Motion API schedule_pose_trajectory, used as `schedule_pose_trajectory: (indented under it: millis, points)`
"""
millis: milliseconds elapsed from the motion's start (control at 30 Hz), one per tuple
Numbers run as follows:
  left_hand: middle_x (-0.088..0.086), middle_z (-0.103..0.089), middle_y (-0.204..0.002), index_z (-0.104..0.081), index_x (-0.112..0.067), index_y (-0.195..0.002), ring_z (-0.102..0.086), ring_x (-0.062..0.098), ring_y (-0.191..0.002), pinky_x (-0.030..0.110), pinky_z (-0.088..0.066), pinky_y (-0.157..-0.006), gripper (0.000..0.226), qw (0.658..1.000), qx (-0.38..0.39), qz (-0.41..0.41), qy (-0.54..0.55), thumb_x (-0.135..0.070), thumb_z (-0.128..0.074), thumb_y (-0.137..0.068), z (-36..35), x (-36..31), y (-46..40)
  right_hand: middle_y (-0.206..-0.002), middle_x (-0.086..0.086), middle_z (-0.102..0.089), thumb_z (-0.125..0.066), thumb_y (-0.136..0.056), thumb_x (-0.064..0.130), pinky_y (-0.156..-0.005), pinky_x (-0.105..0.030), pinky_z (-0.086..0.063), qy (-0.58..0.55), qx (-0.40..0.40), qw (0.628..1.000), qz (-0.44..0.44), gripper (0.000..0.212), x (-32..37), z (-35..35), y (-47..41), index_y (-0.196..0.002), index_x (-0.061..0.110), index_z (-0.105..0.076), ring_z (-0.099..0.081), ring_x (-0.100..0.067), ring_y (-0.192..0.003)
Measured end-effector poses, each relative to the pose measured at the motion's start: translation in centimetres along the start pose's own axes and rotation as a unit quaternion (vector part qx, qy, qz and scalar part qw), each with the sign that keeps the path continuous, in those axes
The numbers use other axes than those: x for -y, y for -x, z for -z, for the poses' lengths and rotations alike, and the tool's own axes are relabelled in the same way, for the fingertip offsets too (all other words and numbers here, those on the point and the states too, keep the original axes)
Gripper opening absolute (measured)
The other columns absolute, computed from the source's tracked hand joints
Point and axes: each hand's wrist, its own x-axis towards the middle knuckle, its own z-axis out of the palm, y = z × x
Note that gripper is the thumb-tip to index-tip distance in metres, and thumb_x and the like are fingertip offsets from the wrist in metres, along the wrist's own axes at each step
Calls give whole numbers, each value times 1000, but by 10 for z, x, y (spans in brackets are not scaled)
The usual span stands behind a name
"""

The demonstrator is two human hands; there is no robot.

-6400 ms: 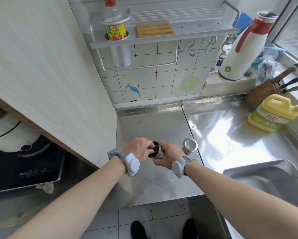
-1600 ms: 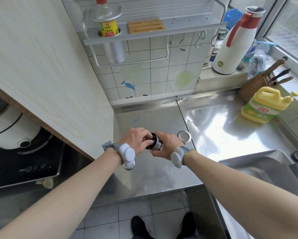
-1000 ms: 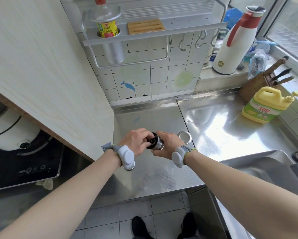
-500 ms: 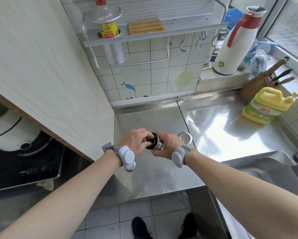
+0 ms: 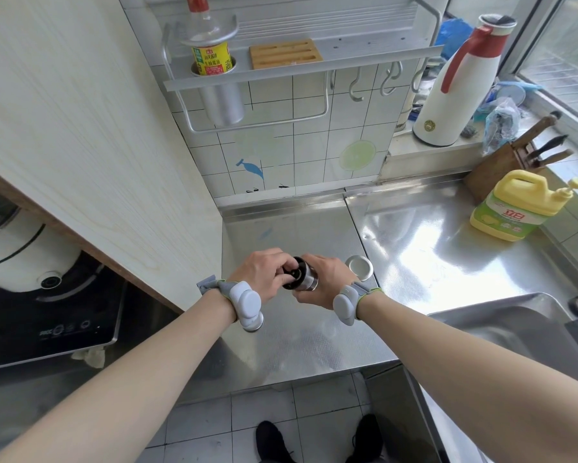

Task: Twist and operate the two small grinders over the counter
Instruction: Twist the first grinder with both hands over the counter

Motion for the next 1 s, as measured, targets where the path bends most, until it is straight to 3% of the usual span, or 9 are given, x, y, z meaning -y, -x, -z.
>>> schedule_pose_trajectory:
  millis: [200, 333, 400, 633, 867, 1000]
  points:
    - [4, -66, -86, -69, -11, -94, -56, 16, -76, 24, -44, -72, 16, 1000, -9, 22, -17, -21, -71, -82, 1, -1, -2, -78, 11, -60, -79, -72, 40, -62, -36, -50, -3, -8, 1000, 4, 37, 3, 0, 2, -98, 24, -59, -58, -22, -69]
    - [0, -63, -91, -67, -11, -102, -56, 11, -72, 6, -39, -67, 23, 1000, 1, -5, 9, -11, -73, -79, 1, -2, 1, -79, 12, -59, -77, -70, 43, -64, -40, -53, -1, 0, 1000, -4, 39, 1, 0, 0, -98, 25, -58, -59, -21, -69]
    - [1, -65, -92, -67, -12, -102, -56, 10, -73, 4, -38, -68, 24, 1000, 1, -8, 8, -8, -72, -79, 0, -2, 1, -77, 12, -58, -77, -70, 43, -64, -41, -53, -2, -1, 1000, -3, 38, 0, 0, 1, -95, 25, -57, -58, -21, -68]
    - [2, -68, -88, -69, -13, -94, -57, 14, -77, 23, -45, -73, 16, 999, -22, 27, -1, -23, -71, -83, -1, -3, 0, -78, 9, -62, -80, -73, 36, -62, -37, -51, -6, -13, 1000, 1, 35, 3, 0, 2, -97, 20, -60, -58, -22, -69]
    - [0, -62, -87, -68, -12, -99, -53, 9, -68, 5, -39, -67, 20, 1000, -20, -13, 19, -10, -71, -80, -2, -1, 2, -79, 10, -61, -78, -71, 42, -64, -39, -52, -6, -8, 1000, -1, 38, 1, 3, 0, -97, 22, -59, -60, -22, -70]
    - [-3, -60, -84, -68, -13, -98, -51, 11, -72, 9, -38, -68, 16, 1000, -27, -3, 5, -13, -70, -82, -2, -2, 1, -77, 10, -61, -80, -73, 38, -64, -38, -52, -5, -7, 1000, -2, 36, 4, 4, 1, -97, 20, -60, -59, -22, -70]
